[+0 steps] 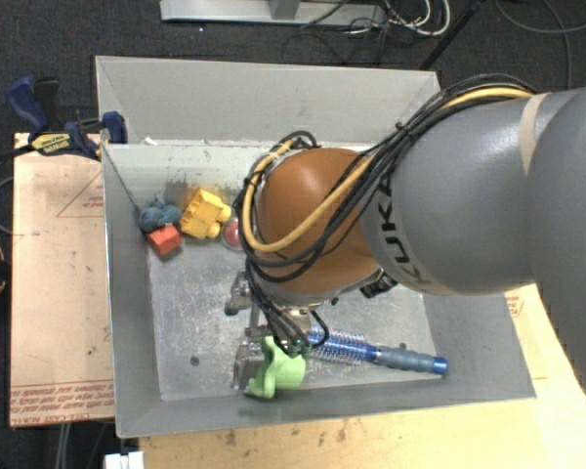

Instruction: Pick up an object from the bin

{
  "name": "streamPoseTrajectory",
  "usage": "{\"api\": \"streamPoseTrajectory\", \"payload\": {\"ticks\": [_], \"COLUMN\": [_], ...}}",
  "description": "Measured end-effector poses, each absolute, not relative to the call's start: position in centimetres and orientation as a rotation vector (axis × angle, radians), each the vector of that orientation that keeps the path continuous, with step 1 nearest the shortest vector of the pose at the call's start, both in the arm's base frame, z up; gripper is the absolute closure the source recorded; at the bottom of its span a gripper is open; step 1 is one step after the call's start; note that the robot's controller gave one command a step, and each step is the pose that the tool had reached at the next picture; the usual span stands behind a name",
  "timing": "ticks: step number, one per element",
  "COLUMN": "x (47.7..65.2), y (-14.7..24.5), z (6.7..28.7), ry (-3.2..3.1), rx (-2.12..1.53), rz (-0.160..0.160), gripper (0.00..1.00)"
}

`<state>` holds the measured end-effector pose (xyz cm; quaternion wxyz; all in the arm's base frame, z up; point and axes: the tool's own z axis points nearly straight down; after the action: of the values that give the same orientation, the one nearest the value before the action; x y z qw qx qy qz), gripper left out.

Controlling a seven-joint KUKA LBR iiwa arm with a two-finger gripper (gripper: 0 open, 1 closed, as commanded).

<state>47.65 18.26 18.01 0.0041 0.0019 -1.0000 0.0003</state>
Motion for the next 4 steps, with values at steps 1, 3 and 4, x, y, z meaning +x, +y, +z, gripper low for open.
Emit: {"api": "streamPoseTrajectory", "payload": {"ticks": [1,3,4], "x": [49.0,48.2,49.2], "y": [10.3,-1.4,1.9], "z": [7.7,10.0,7.5], "ry": [-3.164,-3.142,-3.157], "rx": [0.224,0.056,-0.058], "rz": [-0.014,-0.002,0.003], "gripper": [0.00,0.00,0.00]}}
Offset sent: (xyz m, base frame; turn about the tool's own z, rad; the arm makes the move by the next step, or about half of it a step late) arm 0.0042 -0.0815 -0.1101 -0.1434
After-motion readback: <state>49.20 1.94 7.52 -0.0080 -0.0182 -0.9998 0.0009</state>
